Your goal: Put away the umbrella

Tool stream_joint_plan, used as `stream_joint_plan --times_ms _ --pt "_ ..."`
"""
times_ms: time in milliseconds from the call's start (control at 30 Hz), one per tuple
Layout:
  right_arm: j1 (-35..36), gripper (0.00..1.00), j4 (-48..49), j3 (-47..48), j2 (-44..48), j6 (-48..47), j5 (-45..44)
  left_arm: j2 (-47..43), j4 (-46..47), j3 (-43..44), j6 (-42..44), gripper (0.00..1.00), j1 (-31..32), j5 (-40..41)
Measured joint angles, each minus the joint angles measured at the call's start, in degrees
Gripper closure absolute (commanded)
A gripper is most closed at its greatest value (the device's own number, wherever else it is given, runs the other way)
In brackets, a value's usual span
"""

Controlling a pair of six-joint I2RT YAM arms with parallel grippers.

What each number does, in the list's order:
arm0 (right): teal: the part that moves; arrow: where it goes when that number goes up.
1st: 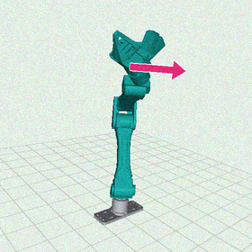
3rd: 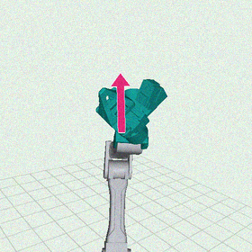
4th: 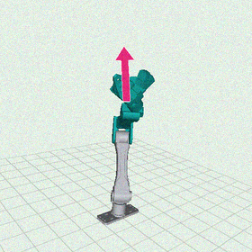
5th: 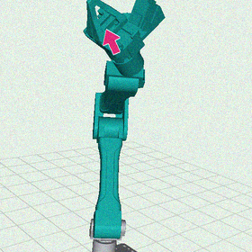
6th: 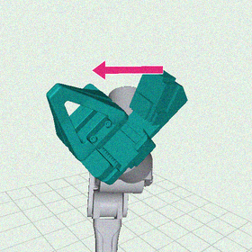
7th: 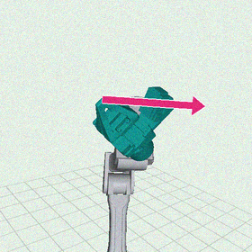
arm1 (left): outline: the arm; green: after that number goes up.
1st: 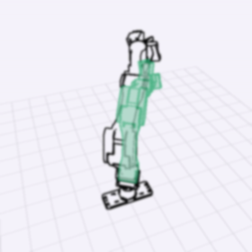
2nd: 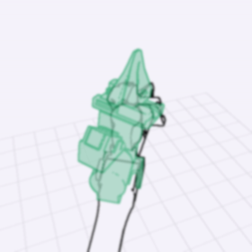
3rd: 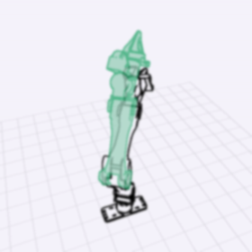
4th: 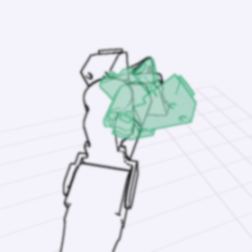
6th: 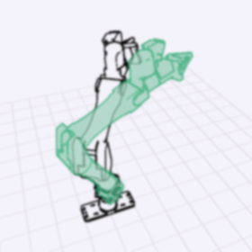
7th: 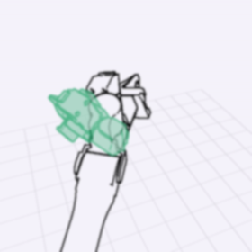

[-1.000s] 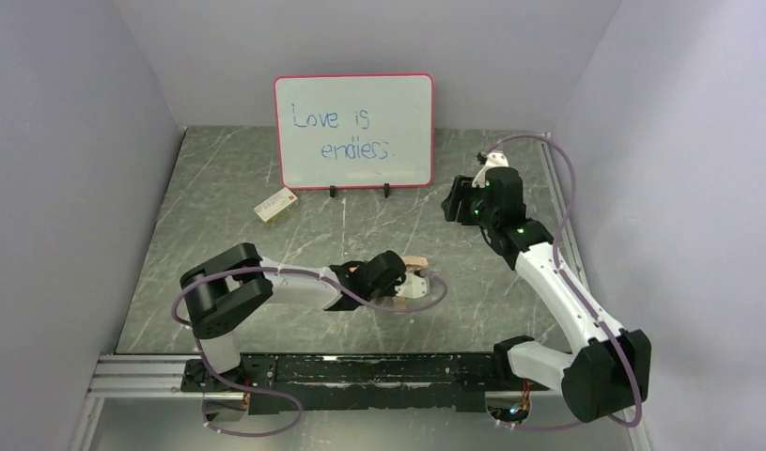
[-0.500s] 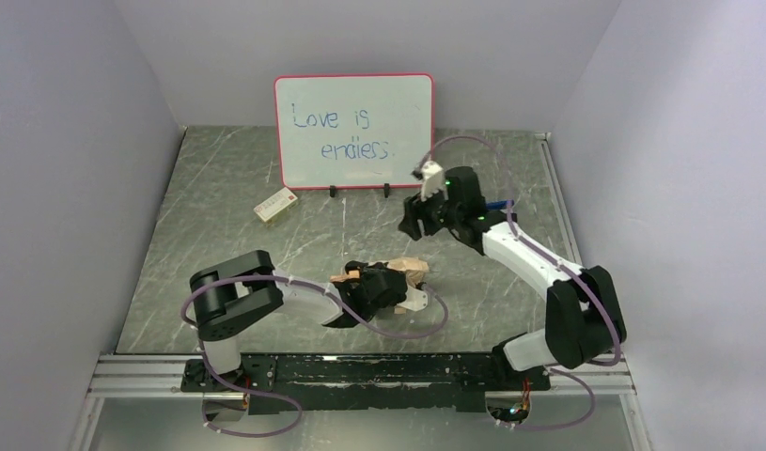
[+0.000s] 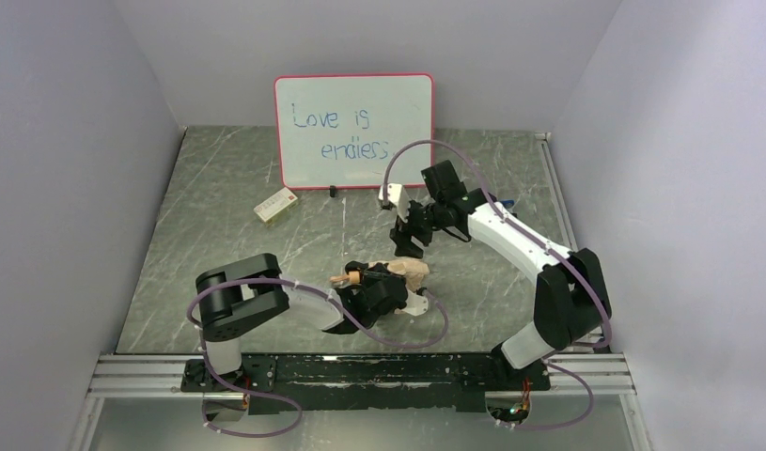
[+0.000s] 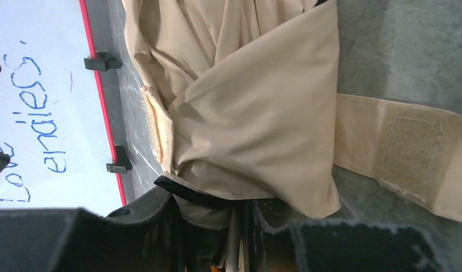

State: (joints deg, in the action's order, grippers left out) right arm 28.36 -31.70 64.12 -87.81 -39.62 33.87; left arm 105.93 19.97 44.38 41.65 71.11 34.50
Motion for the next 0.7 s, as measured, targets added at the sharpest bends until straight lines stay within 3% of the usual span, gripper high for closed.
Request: stream_joint_plan --times_ms 233,700 --pt "1.8 0.26 -6.3 0.8 -1.6 -6.6 -0.1 0.2 0.7 -0.2 0.6 0.95 0.3 0.6" --pt "4.4 0.25 -9.1 2.0 -11.5 -8.7 -3.5 0.6 1.7 -0.6 1.6 0.95 0.8 1.4"
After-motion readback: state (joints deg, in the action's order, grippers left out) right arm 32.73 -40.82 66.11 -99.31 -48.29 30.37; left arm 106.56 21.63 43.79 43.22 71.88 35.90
